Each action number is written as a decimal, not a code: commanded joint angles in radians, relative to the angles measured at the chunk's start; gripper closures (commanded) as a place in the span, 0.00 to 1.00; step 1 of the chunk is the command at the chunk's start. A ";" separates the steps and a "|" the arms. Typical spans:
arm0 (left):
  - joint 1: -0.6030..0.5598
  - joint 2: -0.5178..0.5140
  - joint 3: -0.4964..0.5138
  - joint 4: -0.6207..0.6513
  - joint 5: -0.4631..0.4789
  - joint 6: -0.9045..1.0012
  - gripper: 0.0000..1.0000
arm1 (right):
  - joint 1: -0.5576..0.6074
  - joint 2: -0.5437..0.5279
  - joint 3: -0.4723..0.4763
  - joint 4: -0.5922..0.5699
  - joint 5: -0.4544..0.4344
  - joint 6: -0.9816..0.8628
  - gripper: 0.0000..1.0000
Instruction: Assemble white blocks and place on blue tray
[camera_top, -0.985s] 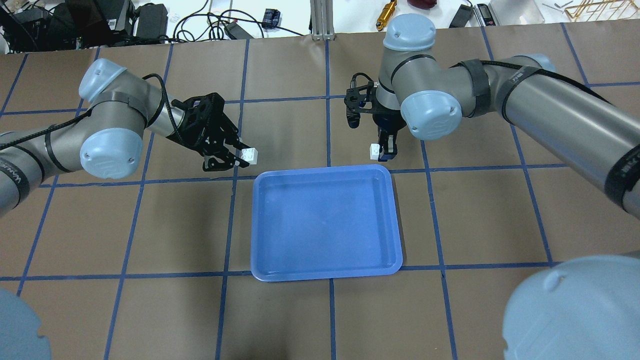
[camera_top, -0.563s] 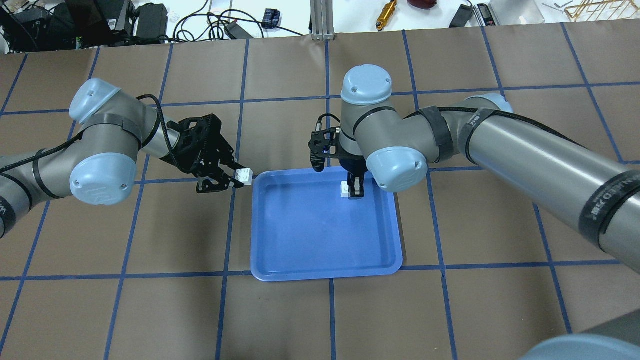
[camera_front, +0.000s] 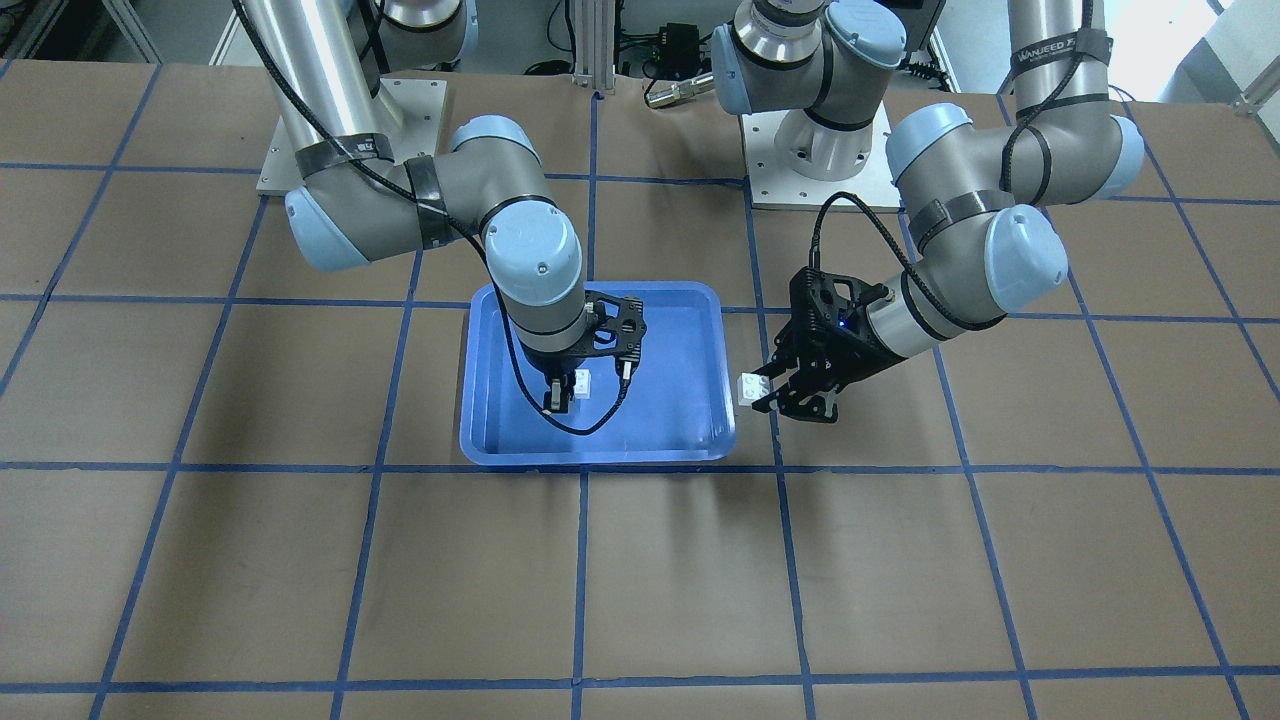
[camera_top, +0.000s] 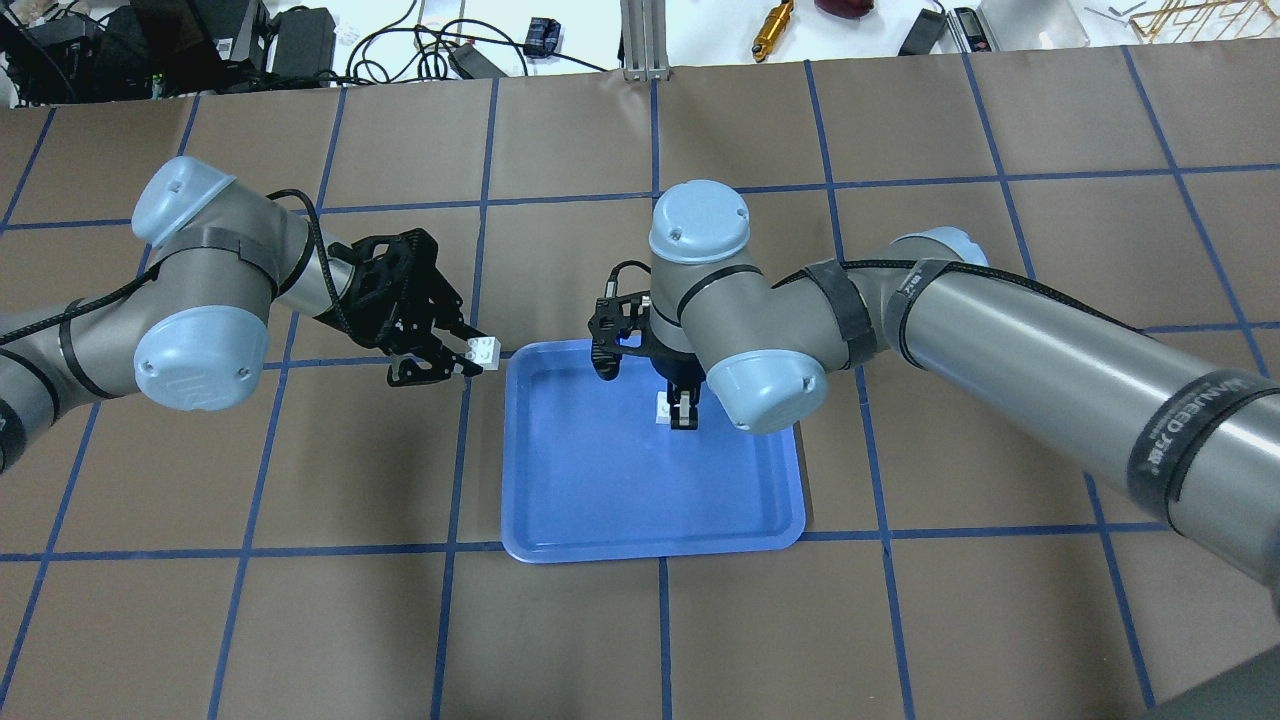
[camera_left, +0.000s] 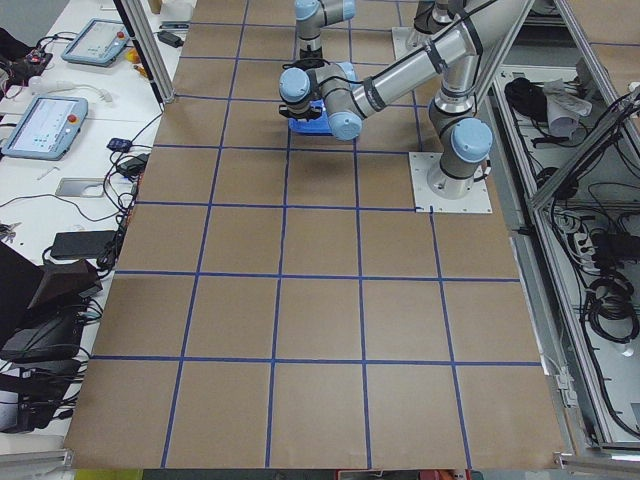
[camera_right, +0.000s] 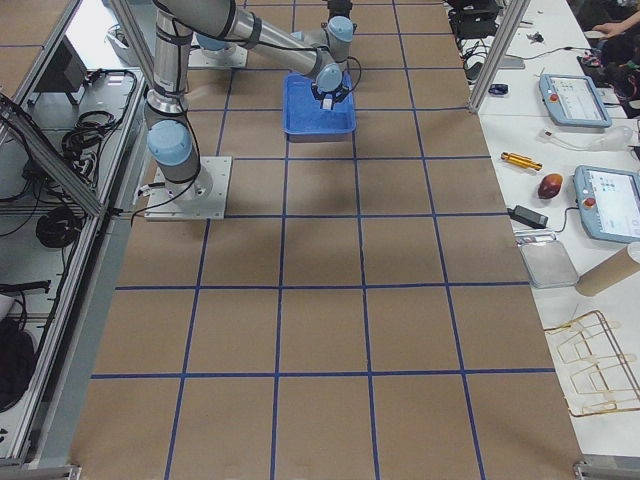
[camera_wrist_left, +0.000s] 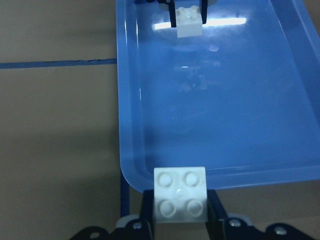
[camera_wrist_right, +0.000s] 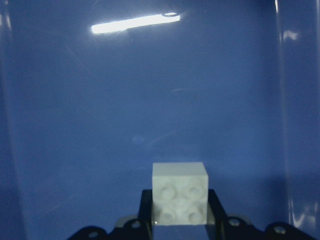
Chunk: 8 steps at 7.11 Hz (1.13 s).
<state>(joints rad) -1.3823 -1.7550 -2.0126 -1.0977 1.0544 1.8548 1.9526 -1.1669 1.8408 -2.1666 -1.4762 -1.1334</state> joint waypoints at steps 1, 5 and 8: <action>0.000 0.000 0.000 -0.001 -0.001 0.001 1.00 | 0.028 0.003 0.003 -0.006 0.001 0.038 1.00; 0.000 0.000 0.000 -0.001 0.001 0.000 1.00 | 0.046 0.012 0.008 -0.004 0.001 0.040 1.00; -0.003 0.000 0.000 -0.001 0.001 0.000 1.00 | 0.046 0.018 0.018 -0.005 0.001 0.038 0.66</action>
<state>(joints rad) -1.3836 -1.7549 -2.0126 -1.0983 1.0553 1.8547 1.9982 -1.1501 1.8528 -2.1709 -1.4757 -1.0951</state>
